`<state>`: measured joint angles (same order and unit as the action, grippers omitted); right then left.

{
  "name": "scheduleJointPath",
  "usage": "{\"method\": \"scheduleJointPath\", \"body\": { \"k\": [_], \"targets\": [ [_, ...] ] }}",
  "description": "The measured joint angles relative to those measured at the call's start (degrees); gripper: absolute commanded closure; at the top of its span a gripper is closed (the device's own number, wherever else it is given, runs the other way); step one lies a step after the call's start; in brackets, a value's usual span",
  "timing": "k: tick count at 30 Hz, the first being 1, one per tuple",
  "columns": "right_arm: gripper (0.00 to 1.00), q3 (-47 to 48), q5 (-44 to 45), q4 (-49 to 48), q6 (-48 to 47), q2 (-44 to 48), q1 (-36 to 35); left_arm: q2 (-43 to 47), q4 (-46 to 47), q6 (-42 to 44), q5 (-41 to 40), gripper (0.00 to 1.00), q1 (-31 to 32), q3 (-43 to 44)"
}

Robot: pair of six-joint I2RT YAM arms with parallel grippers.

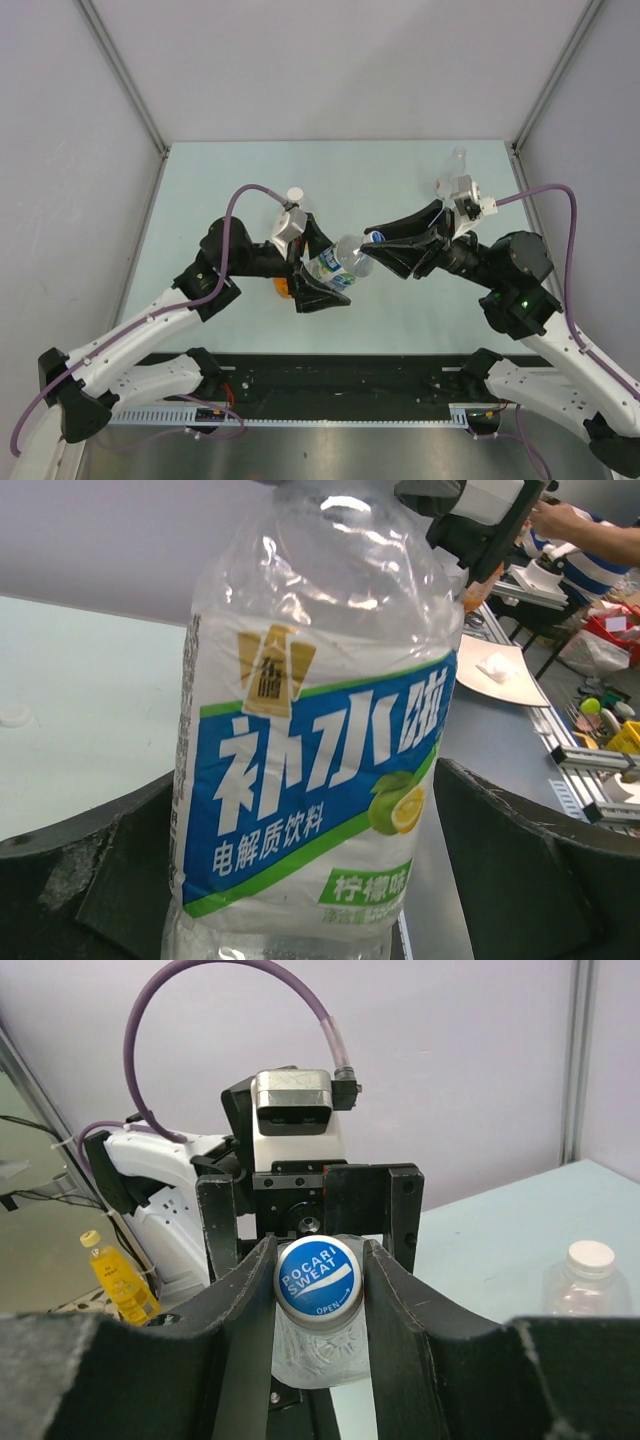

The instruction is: Unscrew the bottle caps

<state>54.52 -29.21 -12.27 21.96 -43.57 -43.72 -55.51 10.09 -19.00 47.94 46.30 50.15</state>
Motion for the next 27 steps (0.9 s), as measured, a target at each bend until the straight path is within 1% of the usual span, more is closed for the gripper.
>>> {"method": "scheduleJointPath", "body": {
  "k": [7, 9, 12, 13, 15, 16, 18, 19, 22, 24, 25, 26, 27],
  "targets": [
    [1.0, -0.33, 5.88, 0.22, 0.0, 0.02, -2.45, 0.02, 0.66, 0.17, -4.26, 0.02, 0.11, 0.0],
    [1.0, -0.33, 6.84, 0.28, 0.04, 0.02, -2.86, 0.02, 1.01, 0.2, -4.92, 0.03, 0.13, 0.0],
    [1.0, -0.33, 8.13, 0.31, 0.39, 0.0, -3.37, 0.0, 1.51, 0.2, -5.68, 0.07, 0.22, 0.0],
    [1.0, -0.33, 8.39, 0.28, 0.55, -0.02, -3.45, 0.0, 1.66, 0.2, -5.84, 0.12, 0.24, -0.02],
    [1.0, -0.33, 8.68, 0.2, 1.09, -0.11, -3.69, -0.11, 2.12, 0.2, -5.97, 0.18, 0.31, -0.11],
    [1.0, -0.33, 8.83, 0.15, 1.42, -0.17, -3.87, -0.17, 2.45, 0.22, -6.03, 0.25, 0.35, -0.24],
    [1.0, -0.42, 9.16, 0.0, 1.55, -0.26, -4.04, -0.22, 2.89, 0.15, -5.92, 0.32, 0.48, -0.44],
    [1.0, -0.57, 9.35, -0.13, 1.79, -0.33, -4.07, -0.2, 3.1, 0.2, -5.88, 0.39, 0.57, -0.57],
    [1.0, -0.61, 9.44, -0.42, 2.27, -0.48, -4.13, -0.2, 3.58, 0.57, -5.4, 0.44, 0.74, -0.83],
    [1.0, -0.61, 9.42, -0.66, 2.56, -0.61, -4.11, -0.2, 4.0, 0.59, -5.35, 0.45, 0.79, -1.01],
    [0.98, -0.61, 9.44, -0.74, 2.73, -0.7, -4.11, -0.2, 4.04, 0.57, -5.33, 0.47, 0.76, -1.07],
    [0.78, -0.61, 9.46, -0.79, 2.86, -0.74, -4.11, -0.2, 4.11, 0.57, -5.33, 0.48, 0.76, -1.11],
    [0.65, -0.61, 9.44, -0.85, 3.02, -0.79, -4.11, -0.13, 4.26, 0.57, -5.33, 0.49, 0.79, -1.22]
  ]
}}
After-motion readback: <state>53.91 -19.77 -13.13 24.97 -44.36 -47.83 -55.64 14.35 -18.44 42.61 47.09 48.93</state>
